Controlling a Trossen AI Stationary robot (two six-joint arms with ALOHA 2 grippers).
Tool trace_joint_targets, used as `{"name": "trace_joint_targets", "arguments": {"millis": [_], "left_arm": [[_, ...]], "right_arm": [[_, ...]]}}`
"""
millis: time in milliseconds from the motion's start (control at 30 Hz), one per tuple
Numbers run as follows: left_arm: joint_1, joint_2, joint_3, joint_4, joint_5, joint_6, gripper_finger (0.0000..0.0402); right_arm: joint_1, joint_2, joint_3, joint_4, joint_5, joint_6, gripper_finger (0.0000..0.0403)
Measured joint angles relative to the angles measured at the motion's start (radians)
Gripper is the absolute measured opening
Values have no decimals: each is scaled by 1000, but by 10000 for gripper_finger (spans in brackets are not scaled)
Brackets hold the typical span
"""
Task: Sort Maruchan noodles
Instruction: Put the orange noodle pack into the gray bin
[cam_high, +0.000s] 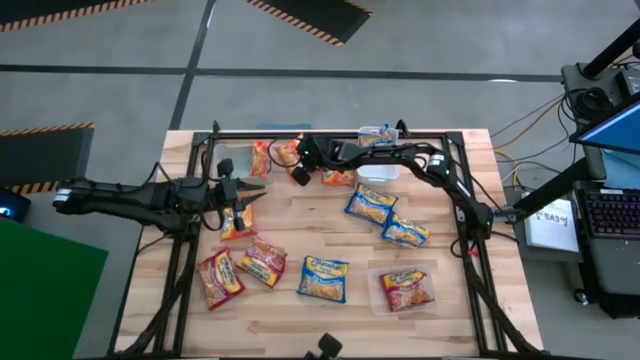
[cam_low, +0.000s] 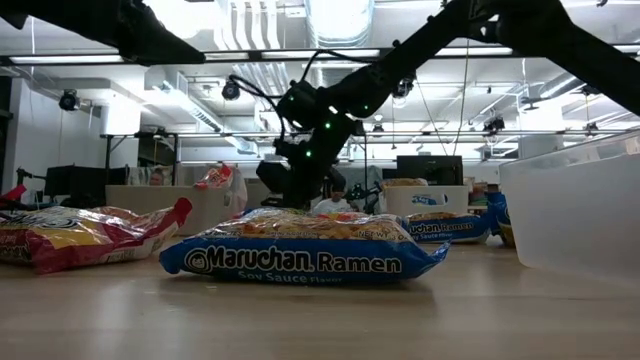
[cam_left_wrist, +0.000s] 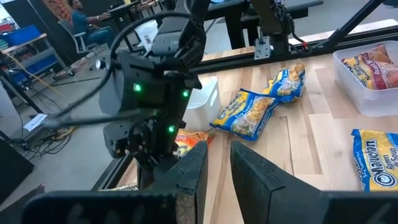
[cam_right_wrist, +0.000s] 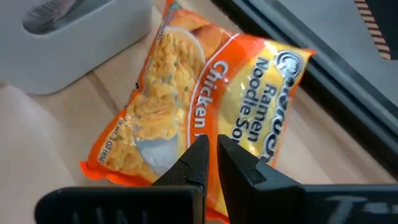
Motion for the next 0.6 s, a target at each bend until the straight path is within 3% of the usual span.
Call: {"name": "trace_joint_targets", "arguments": {"millis": [167,500,600], "left_arm": [[0,1,0,0,0,0,52],[0,2,0,0,0,6,52],[0,2,0,2,0,8,52]], "right_arm": [[10,19,-2,-18,-3,1,22],[20,9,-2,-85,-177,44,22],[20,5,-2,-96,-181,44,22]]}}
